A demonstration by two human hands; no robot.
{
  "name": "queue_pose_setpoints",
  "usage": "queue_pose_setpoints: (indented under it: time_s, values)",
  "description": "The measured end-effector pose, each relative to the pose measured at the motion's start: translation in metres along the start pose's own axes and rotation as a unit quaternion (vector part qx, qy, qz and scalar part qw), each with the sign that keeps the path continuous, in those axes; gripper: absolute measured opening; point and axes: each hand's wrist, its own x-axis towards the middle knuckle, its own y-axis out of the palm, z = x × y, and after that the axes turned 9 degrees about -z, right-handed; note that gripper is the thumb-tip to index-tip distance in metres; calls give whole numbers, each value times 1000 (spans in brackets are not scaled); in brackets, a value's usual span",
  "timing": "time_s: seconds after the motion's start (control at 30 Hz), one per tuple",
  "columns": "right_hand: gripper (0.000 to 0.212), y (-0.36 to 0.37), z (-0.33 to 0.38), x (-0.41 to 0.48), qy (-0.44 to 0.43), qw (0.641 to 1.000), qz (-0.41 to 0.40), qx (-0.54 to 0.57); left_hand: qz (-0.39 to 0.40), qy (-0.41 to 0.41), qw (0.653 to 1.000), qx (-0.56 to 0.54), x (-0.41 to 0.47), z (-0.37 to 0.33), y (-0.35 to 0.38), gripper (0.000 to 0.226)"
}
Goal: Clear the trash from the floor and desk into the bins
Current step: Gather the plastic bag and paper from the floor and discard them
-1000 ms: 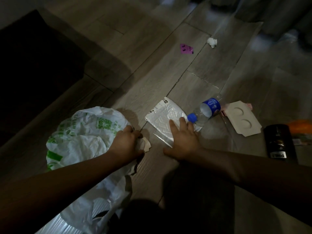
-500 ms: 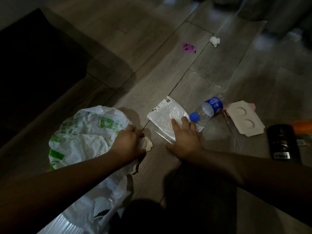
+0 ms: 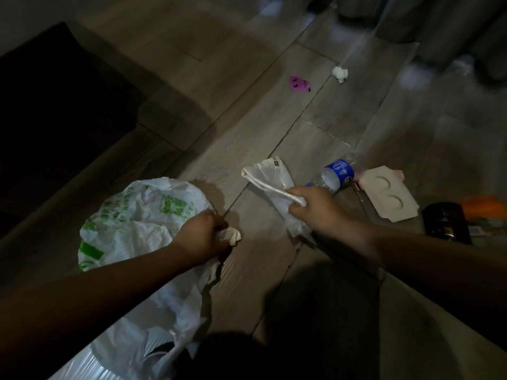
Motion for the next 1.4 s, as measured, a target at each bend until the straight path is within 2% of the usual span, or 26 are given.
queue_pose_setpoints:
  time_s: [0.17, 0.33, 0.5, 0.67, 0.77, 0.9, 1.23, 1.4]
  values:
    - [13, -16, 12, -3, 20, 999, -5, 38, -49, 29, 996, -65, -5, -11, -14, 22]
    - [21, -32, 29, -17, 36, 996, -27, 75, -102, 40, 989, -99, -8, -24, -32, 24]
    - [17, -49, 41, -32, 15, 990, -58, 124, -136, 32, 978, -153, -11, -36, -55, 20]
    - [10, -64, 47, -35, -3, 985, -115, 125, -160, 34, 970, -180, -13, -52, -74, 15]
    - [5, -70, 46, -36, -20, 981, -144, 130, -169, 39, 967, -189, -12, -62, -79, 13]
    - [7, -73, 44, -35, -9, 981, -140, 133, -170, 44, 963, -205, -1, -72, -80, 12]
    - [18, -79, 27, 5, 110, 975, -135, 140, -170, 24, 957, -235, 39, -85, -74, 14]
    - [12, -99, 36, 11, 98, 952, -209, 202, -173, -17, 954, -245, 57, -103, -103, 10]
